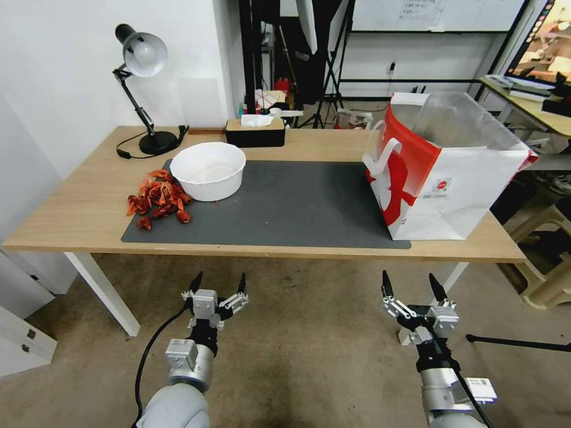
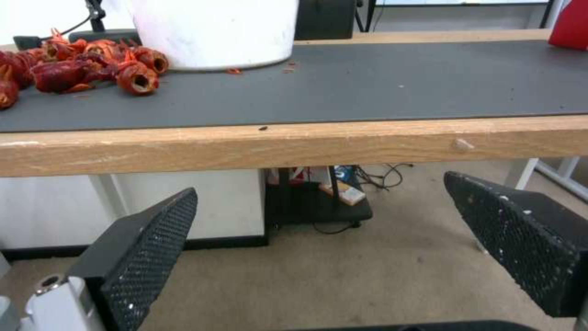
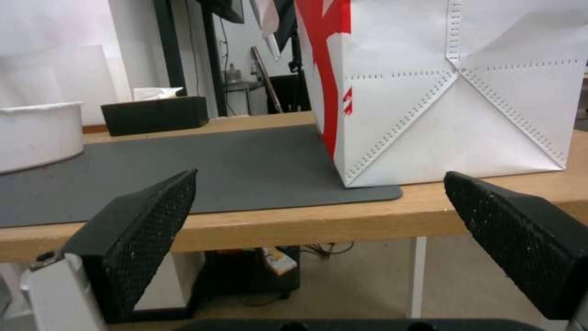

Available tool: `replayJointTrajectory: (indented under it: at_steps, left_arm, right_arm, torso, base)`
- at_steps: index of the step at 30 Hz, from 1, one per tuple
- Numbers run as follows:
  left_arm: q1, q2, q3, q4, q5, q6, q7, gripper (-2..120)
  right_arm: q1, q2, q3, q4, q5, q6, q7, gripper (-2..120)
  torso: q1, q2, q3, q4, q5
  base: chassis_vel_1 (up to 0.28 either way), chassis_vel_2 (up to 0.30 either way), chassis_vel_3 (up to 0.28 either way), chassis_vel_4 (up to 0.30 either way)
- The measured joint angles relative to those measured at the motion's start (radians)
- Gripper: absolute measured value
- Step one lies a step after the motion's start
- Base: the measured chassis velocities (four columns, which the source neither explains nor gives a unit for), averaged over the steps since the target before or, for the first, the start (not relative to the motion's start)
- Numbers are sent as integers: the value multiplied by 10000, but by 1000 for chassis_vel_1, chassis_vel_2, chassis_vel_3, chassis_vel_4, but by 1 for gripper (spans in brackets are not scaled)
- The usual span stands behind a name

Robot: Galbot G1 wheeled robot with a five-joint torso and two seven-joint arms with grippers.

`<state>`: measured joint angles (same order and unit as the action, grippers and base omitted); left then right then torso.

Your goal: Close the takeout container lid, then place the container into the takeout bag.

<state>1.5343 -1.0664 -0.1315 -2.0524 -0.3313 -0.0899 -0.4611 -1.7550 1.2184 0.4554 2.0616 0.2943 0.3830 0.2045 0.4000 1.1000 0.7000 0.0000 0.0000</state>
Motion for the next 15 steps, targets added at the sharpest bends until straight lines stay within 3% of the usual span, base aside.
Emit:
replayJointTrajectory:
  at_steps: [15]
  left_arm:
    - [-2,4,0,0,-2,4,-5,100]
  right_arm:
    - [8,-6,4,9,11,-12,7,100]
  torso:
    - [0,0,0,0,0]
  base:
    - [0,0,0,0]
